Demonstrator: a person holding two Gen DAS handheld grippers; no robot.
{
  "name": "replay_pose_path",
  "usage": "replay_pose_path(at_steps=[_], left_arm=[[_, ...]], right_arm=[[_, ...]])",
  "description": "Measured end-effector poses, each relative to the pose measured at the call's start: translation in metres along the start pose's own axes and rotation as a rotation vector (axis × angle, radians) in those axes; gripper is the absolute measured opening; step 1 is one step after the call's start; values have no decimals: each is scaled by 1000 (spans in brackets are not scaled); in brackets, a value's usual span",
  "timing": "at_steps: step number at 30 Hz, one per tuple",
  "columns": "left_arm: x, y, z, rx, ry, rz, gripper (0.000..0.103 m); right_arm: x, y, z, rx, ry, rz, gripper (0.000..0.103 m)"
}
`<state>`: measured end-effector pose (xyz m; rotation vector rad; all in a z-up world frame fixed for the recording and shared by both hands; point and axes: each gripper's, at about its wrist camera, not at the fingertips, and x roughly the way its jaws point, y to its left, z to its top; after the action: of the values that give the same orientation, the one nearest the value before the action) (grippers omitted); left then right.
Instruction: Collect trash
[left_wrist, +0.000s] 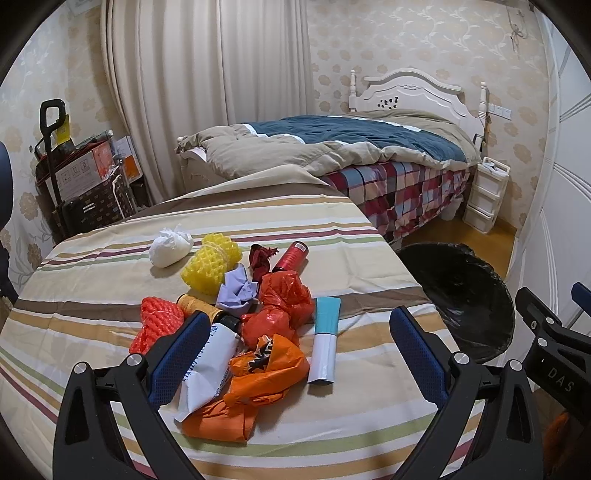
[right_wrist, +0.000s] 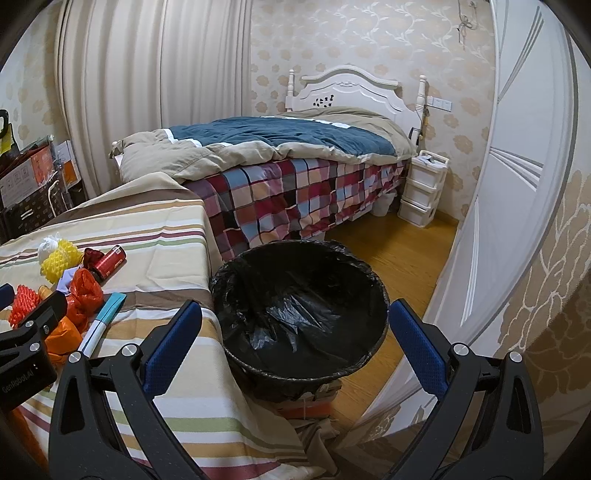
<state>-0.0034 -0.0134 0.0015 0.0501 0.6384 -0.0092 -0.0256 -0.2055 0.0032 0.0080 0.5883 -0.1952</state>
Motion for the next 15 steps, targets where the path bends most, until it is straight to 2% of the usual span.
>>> replay_pose_path(at_steps=[15], left_arm=[[1, -7, -4, 5, -1, -2, 97]], right_arm=[[0, -1, 0, 0, 0, 2, 99]])
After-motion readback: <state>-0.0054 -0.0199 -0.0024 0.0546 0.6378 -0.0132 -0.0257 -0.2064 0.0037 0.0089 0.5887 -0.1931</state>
